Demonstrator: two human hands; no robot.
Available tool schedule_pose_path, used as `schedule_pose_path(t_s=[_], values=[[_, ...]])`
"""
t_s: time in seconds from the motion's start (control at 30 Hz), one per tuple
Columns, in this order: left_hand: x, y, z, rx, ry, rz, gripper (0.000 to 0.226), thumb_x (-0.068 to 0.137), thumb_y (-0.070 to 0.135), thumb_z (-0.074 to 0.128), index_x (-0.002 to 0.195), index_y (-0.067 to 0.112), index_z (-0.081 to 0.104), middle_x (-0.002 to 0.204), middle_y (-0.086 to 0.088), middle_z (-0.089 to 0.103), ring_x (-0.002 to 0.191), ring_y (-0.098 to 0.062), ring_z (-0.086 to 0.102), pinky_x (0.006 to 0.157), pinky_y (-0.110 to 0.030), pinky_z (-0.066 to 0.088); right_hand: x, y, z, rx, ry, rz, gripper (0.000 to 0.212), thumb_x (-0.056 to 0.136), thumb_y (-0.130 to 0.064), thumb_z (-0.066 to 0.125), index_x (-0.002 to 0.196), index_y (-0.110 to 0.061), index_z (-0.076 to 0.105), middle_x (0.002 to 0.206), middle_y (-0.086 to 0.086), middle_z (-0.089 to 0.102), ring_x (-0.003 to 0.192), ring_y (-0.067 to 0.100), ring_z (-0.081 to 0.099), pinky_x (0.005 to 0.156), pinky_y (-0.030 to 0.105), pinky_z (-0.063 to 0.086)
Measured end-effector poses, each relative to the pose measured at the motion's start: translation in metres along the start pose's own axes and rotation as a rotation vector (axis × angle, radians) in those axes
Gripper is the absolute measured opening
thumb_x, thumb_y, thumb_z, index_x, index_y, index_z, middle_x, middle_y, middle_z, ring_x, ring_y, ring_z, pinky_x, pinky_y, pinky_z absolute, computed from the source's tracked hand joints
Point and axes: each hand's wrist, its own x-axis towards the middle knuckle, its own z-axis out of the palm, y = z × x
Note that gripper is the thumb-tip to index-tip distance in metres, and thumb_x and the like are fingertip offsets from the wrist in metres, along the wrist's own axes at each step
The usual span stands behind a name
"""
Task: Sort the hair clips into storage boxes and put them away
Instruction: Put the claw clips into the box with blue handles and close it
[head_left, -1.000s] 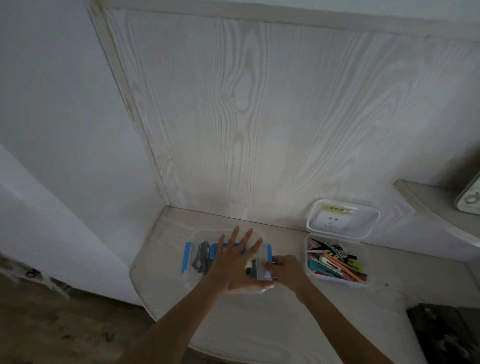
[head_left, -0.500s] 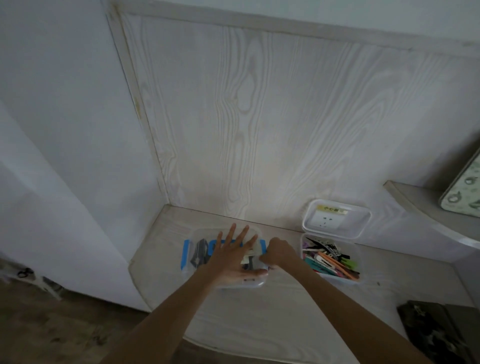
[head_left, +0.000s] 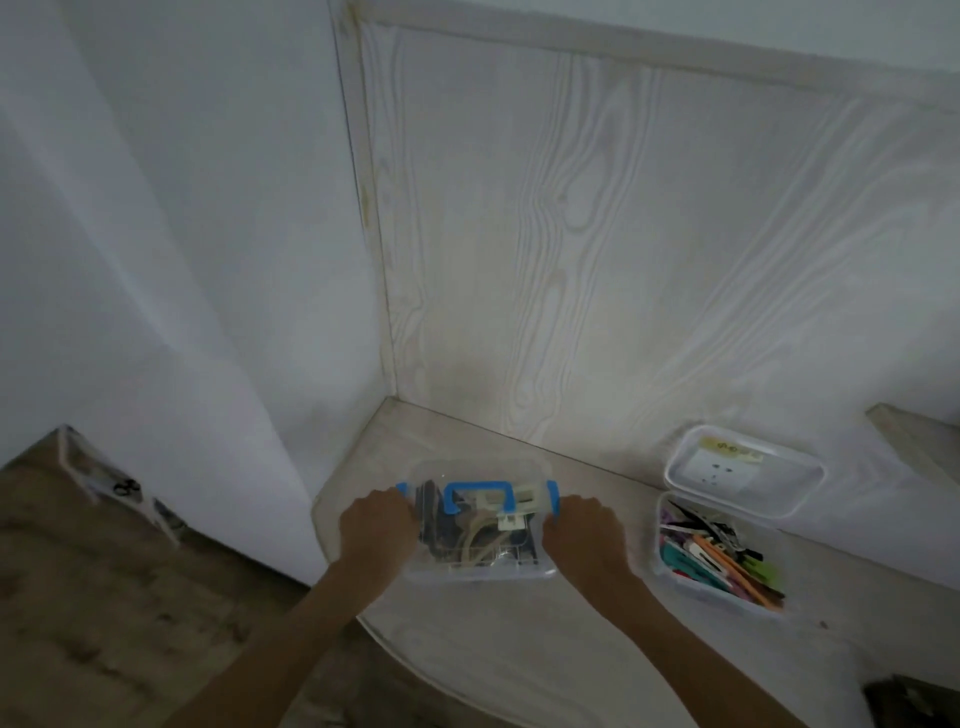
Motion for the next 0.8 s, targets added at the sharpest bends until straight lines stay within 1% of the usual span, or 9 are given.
schedule_pose_path(t_s=[0.1, 0.23, 0.33, 0.4, 0.5, 0.57, 0.63, 0.73, 0.8], values=[[-0.004, 0.006, -0.003, 0.103, -0.021, 0.047, 0.025, 0.097, 0.024, 0.039, 0.104, 0.013, 0.06, 0.105, -0.002, 0.065, 0.094, -0.016, 0.063, 0.074, -0.022, 0.044, 0.001, 0.0, 0.003, -0.032, 0.02, -0.041, 0.018, 0.096, -0.025, 0.041, 0.081, -0.019, 0.049, 0.057, -0.009, 0.036, 0.052, 0.005, 0.042, 0.042, 0.012, 0.022], [0.001, 0.001, -0.005, 0.033, -0.033, 0.016, 0.026, 0.098, 0.027, 0.037, 0.096, 0.014, 0.059, 0.1, -0.002, 0.065, 0.083, -0.015, 0.058, 0.07, -0.023, 0.04, 0.007, 0.002, 0.005, -0.056, 0.017, -0.102, 0.024, 0.096, -0.027, 0.039, 0.092, -0.015, 0.059, 0.069, -0.006, 0.049, 0.062, 0.009, 0.051, 0.045, 0.012, 0.031], [0.007, -0.018, 0.0, -0.249, -0.056, -0.204, 0.035, 0.097, 0.036, 0.037, 0.09, 0.011, 0.059, 0.085, -0.003, 0.06, 0.079, -0.017, 0.058, 0.071, -0.025, 0.043, 0.022, -0.014, -0.002, 0.062, 0.044, -0.127, 0.027, 0.097, -0.029, 0.039, 0.106, -0.014, 0.06, 0.082, -0.003, 0.059, 0.074, 0.012, 0.061, 0.066, 0.022, 0.052], [0.012, -0.037, 0.007, -0.58, -0.138, -0.393, 0.038, 0.096, 0.037, 0.044, 0.081, 0.007, 0.061, 0.08, -0.007, 0.065, 0.074, -0.022, 0.065, 0.074, -0.03, 0.052, 0.042, -0.039, -0.007, 0.259, 0.069, -0.118, 0.035, 0.094, -0.028, 0.044, 0.124, -0.015, 0.055, 0.106, 0.004, 0.066, 0.095, 0.019, 0.064, 0.083, 0.029, 0.05], [0.016, -0.054, 0.01, -1.182, -0.203, -0.627, 0.031, 0.094, 0.024, 0.054, 0.09, -0.007, 0.06, 0.085, -0.017, 0.065, 0.063, -0.026, 0.065, 0.066, -0.038, 0.056, 0.077, -0.092, -0.01, 0.675, -0.136, -0.128, 0.056, 0.091, -0.024, 0.051, 0.143, -0.016, 0.033, 0.141, 0.007, 0.047, 0.125, 0.022, 0.049, 0.102, 0.03, 0.038], [0.018, -0.059, 0.008, -1.355, -0.142, -0.72, 0.03, 0.093, 0.02, 0.056, 0.101, -0.009, 0.056, 0.093, -0.018, 0.062, 0.064, -0.028, 0.063, 0.063, -0.037, 0.054, 0.09, -0.12, -0.009, 0.811, -0.266, -0.099, 0.073, 0.088, -0.023, 0.058, 0.148, -0.01, 0.016, 0.151, 0.01, 0.03, 0.136, 0.024, 0.035, 0.111, 0.034, 0.032], [0.02, -0.062, 0.004, -1.462, -0.098, -0.759, 0.029, 0.093, 0.019, 0.056, 0.105, -0.007, 0.053, 0.097, -0.019, 0.061, 0.07, -0.032, 0.063, 0.073, -0.041, 0.054, 0.095, -0.134, -0.002, 0.886, -0.33, 0.053, 0.085, 0.085, -0.022, 0.063, 0.147, -0.003, 0.008, 0.15, 0.016, 0.026, 0.136, 0.028, 0.033, 0.108, 0.034, 0.035], [0.024, -0.057, -0.004, -1.559, -0.102, -0.772, 0.035, 0.093, 0.018, 0.056, 0.114, -0.009, 0.048, 0.105, -0.024, 0.06, 0.085, -0.034, 0.062, 0.08, -0.041, 0.051, 0.093, -0.132, 0.01, 0.976, -0.555, 0.223, 0.055, 0.087, -0.022, 0.06, 0.133, -0.001, 0.038, 0.123, 0.014, 0.051, 0.111, 0.027, 0.052, 0.089, 0.034, 0.044], [0.028, -0.052, -0.005, -1.598, -0.1, -0.78, 0.039, 0.092, 0.017, 0.057, 0.118, -0.01, 0.047, 0.112, -0.026, 0.061, 0.086, -0.034, 0.061, 0.079, -0.04, 0.051, 0.095, -0.132, 0.02, 1.069, -0.636, 0.243, 0.039, 0.088, -0.018, 0.06, 0.12, 0.002, 0.051, 0.115, 0.016, 0.06, 0.101, 0.03, 0.061, 0.089, 0.037, 0.051]])
